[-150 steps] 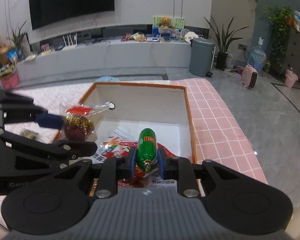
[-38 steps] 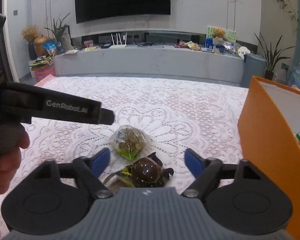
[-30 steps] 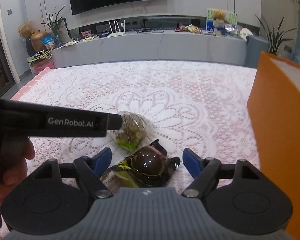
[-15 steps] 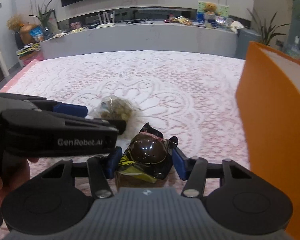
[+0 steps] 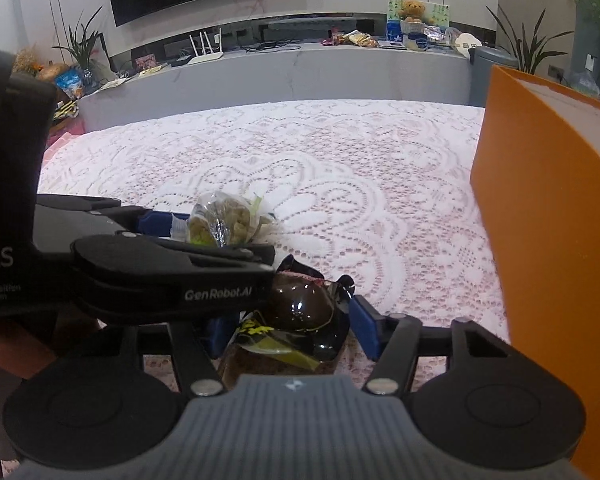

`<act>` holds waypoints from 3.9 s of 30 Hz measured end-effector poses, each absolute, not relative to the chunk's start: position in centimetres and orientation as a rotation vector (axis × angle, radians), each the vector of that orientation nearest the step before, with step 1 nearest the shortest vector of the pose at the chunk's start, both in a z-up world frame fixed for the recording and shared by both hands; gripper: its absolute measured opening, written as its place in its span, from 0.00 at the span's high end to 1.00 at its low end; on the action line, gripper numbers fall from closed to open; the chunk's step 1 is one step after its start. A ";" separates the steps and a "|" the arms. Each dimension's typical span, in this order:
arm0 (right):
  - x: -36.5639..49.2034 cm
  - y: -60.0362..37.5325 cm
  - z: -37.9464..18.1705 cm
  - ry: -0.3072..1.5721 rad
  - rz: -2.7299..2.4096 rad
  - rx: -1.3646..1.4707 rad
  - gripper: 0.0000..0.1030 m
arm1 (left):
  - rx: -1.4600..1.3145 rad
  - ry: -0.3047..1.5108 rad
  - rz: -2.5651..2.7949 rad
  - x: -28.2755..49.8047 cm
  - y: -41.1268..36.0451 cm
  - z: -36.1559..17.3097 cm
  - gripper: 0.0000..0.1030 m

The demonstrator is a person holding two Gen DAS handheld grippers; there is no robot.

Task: Organize snacks
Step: 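Grasp the clear green-bean bag with the left gripper while the right gripper grasps the dark egg pack, then carry the bean bag with the left tool while the right tool carries the egg pack over the box, then lower and open the right gripper to drop the egg pack while the left gripper drops the bean bag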

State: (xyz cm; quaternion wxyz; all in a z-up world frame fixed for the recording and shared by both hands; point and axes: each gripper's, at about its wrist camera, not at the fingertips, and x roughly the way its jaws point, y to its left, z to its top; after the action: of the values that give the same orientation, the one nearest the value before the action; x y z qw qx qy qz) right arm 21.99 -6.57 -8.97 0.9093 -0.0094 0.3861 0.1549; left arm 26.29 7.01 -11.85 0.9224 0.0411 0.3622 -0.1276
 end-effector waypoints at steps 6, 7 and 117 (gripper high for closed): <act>22.0 -6.7 -8.9 0.800 0.325 -0.007 0.50 | 0.044 0.727 -0.265 25.8 7.5 -11.3 0.41; 22.0 -6.7 -8.9 0.802 0.327 -0.005 0.52 | 0.041 0.725 -0.258 25.6 7.7 -11.2 0.41; 27.6 -30.9 -2.8 0.893 0.343 -0.612 0.47 | 0.564 0.876 -0.471 25.1 -20.4 -5.9 0.43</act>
State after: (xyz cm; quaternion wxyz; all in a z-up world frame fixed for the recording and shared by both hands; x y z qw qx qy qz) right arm 27.58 -30.90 -2.77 0.8431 -0.2897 0.4228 0.1626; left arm 25.09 -20.41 -5.87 0.8409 0.2671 0.4145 -0.2229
